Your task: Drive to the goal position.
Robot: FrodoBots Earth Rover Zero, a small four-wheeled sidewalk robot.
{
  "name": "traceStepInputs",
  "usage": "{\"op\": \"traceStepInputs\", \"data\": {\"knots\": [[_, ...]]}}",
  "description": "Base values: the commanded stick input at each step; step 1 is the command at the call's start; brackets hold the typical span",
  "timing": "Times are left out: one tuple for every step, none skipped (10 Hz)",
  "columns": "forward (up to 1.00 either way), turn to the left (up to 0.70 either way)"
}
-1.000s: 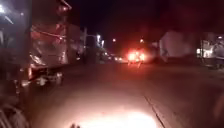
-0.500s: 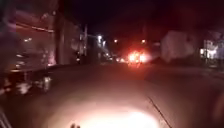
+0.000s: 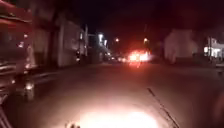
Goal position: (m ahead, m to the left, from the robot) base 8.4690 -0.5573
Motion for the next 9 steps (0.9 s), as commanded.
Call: {"op": "traceStepInputs", "data": {"knots": [[1.0, 0.0], [1.0, 0.0], [1.0, 0.0], [1.0, 0.0], [1.0, 0.0], [1.0, 0.0], [1.0, 0.0], [1.0, 0.0], [1.0, 0.0]]}}
